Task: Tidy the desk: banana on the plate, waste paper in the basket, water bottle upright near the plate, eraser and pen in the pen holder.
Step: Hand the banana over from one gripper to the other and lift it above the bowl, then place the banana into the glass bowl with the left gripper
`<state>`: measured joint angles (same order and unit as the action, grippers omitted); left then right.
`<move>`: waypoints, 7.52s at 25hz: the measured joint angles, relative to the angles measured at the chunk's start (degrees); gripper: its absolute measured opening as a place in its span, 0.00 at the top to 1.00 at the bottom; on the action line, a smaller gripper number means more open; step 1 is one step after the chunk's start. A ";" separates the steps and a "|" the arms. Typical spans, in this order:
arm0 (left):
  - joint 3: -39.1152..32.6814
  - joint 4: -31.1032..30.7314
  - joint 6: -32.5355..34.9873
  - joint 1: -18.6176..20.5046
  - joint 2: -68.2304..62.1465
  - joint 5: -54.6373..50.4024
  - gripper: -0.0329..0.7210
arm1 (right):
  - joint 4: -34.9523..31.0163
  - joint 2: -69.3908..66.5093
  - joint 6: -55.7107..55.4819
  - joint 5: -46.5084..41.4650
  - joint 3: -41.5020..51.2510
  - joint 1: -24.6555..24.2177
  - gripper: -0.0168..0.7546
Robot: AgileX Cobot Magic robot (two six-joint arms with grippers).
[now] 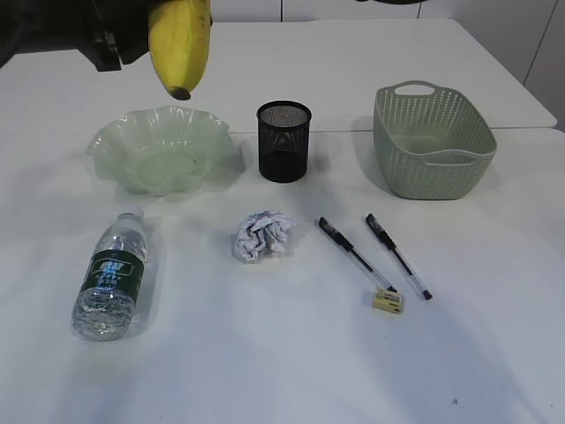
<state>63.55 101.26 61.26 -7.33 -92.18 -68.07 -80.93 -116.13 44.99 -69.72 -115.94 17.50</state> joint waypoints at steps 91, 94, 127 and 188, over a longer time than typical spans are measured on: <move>0.00 -11.03 24.92 9.85 0.00 18.90 0.57 | 32.39 0.00 -6.09 -0.19 -0.11 0.00 0.33; 0.00 -10.11 30.19 9.85 0.00 23.15 0.57 | 35.08 0.00 -6.09 0.30 -0.11 0.00 0.33; 16.34 -19.58 16.33 9.85 -4.99 40.02 0.56 | 43.47 0.00 -6.09 8.78 -0.11 0.00 0.33; 64.88 -62.54 -43.16 6.22 -49.96 8.84 0.55 | 43.47 0.00 -6.20 9.37 -0.11 0.00 0.33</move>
<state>128.44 38.72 18.11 -1.11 -142.14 -59.23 -37.46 -116.13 38.79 -60.35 -116.06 17.50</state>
